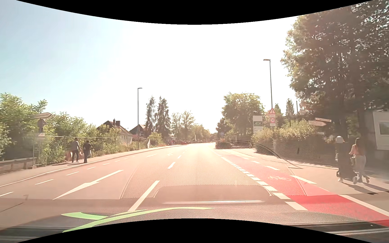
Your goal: Follow the waypoints while adhering to traffic rules and regulations
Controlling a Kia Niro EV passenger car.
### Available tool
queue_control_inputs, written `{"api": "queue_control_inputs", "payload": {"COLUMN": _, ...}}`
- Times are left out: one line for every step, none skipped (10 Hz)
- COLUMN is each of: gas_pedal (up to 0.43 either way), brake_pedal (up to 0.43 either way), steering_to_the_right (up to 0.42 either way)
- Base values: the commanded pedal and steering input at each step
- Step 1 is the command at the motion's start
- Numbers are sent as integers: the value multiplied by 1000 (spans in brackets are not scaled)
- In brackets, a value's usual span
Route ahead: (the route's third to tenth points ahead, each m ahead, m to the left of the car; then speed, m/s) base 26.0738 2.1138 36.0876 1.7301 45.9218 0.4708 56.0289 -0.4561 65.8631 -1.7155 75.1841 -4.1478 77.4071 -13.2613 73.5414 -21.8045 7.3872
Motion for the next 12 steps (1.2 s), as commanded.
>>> {"api": "queue_control_inputs", "payload": {"gas_pedal": 268, "brake_pedal": 0, "steering_to_the_right": 9}}
{"api": "queue_control_inputs", "payload": {"gas_pedal": 260, "brake_pedal": 0, "steering_to_the_right": 9}}
{"api": "queue_control_inputs", "payload": {"gas_pedal": 248, "brake_pedal": 0, "steering_to_the_right": 9}}
{"api": "queue_control_inputs", "payload": {"gas_pedal": 220, "brake_pedal": 0, "steering_to_the_right": 9}}
{"api": "queue_control_inputs", "payload": {"gas_pedal": 197, "brake_pedal": 0, "steering_to_the_right": 9}}
{"api": "queue_control_inputs", "payload": {"gas_pedal": 169, "brake_pedal": 0, "steering_to_the_right": 6}}
{"api": "queue_control_inputs", "payload": {"gas_pedal": 138, "brake_pedal": 0, "steering_to_the_right": 2}}
{"api": "queue_control_inputs", "payload": {"gas_pedal": 98, "brake_pedal": 0, "steering_to_the_right": 2}}
{"api": "queue_control_inputs", "payload": {"gas_pedal": 47, "brake_pedal": 0, "steering_to_the_right": 2}}
{"api": "queue_control_inputs", "payload": {"gas_pedal": 0, "brake_pedal": 0, "steering_to_the_right": 2}}
{"api": "queue_control_inputs", "payload": {"gas_pedal": 0, "brake_pedal": 0, "steering_to_the_right": 2}}
{"api": "queue_control_inputs", "payload": {"gas_pedal": 0, "brake_pedal": 0, "steering_to_the_right": 2}}
